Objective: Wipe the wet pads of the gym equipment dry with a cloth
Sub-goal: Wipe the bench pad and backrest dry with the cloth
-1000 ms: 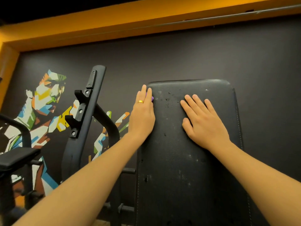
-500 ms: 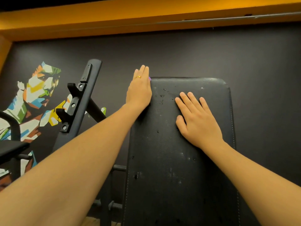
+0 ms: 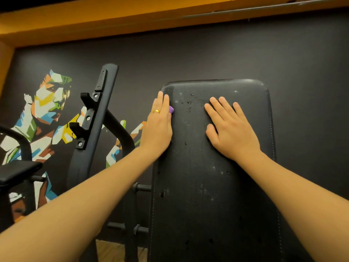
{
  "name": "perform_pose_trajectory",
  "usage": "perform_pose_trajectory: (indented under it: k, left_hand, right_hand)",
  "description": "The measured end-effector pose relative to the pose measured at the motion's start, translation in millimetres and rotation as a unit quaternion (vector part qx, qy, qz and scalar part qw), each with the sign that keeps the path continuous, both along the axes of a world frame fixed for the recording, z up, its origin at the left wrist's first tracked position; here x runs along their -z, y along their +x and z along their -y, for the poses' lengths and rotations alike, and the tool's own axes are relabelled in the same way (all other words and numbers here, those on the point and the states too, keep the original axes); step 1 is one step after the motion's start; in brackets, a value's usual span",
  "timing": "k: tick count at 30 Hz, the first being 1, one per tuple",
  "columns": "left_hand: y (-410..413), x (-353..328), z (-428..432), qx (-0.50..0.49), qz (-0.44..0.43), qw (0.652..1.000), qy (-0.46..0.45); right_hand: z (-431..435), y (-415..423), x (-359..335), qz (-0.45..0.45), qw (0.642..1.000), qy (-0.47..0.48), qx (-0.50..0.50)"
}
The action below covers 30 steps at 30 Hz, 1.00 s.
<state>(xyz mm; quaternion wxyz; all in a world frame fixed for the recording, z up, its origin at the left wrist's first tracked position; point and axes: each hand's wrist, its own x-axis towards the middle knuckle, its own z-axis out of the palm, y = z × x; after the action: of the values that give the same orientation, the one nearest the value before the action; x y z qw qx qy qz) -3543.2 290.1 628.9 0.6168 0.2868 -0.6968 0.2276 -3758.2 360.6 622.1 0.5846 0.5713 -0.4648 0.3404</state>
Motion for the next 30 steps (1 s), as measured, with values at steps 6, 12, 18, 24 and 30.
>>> perform_pose_trajectory:
  k: [6,12,18,24,30]
  left_hand:
    - [-14.4,-15.5,-9.1,-0.022,-0.048,0.998,0.024]
    - [-9.1,39.5,-1.9,-0.055,-0.021,0.998,0.008]
    - [-5.6,25.7,-12.2,-0.057,-0.012,0.998,0.026]
    - [-18.0,36.2,-13.1,-0.021,-0.064,0.997,0.036]
    - [-4.4,97.9,-8.3,0.039,-0.033,0.998,0.032]
  right_hand:
    - [-0.2,-0.1,-0.6,-0.003,1.000,-0.002,0.001]
    - [-0.5,2.0,0.4,0.002,1.000,-0.007,0.005]
    - [-0.9,1.9,0.0,0.004,1.000,0.000,0.008]
    - [-1.3,0.9,-0.5,0.007,1.000,0.005,0.004]
    - [-1.6,1.9,-0.1,0.008,1.000,0.004,-0.002]
